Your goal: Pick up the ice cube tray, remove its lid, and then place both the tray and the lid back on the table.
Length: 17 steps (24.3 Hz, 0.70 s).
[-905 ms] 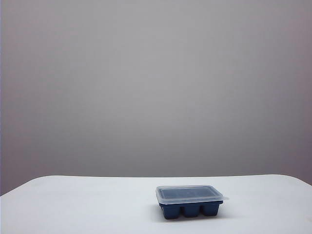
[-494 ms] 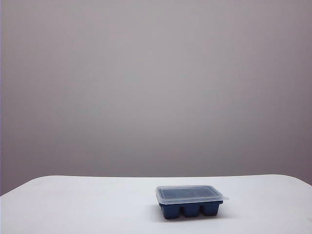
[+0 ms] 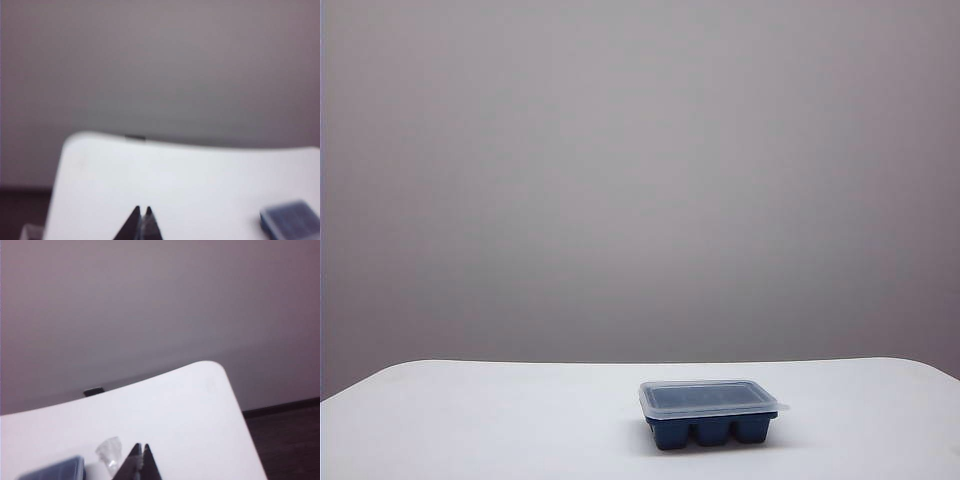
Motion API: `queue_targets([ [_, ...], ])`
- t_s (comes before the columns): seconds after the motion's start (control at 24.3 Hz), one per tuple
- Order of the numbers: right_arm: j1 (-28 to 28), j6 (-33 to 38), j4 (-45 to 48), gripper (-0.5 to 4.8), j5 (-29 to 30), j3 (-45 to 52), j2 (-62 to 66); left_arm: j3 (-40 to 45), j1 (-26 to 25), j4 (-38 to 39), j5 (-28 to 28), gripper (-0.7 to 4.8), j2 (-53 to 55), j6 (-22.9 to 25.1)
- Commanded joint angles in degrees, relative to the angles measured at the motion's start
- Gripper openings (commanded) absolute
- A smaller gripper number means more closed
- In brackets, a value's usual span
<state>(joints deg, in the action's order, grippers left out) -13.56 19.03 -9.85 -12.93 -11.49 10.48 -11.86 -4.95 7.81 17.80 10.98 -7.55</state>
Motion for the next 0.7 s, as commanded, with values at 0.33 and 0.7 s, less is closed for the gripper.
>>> queue_targets([
  [0.33, 11.37, -5.55, 9.29, -0.05, 25.81, -17.62, 33.33, -11.54, -0.02, -21.05, 16.46, -0.04, 22.45, 18.84],
  [0.7, 23.10, -2.25, 31.69, -0.05, 56.43, -18.03, 69.83, -11.54, 4.37, -33.94, 27.41, 0.89, 46.58, 22.40],
])
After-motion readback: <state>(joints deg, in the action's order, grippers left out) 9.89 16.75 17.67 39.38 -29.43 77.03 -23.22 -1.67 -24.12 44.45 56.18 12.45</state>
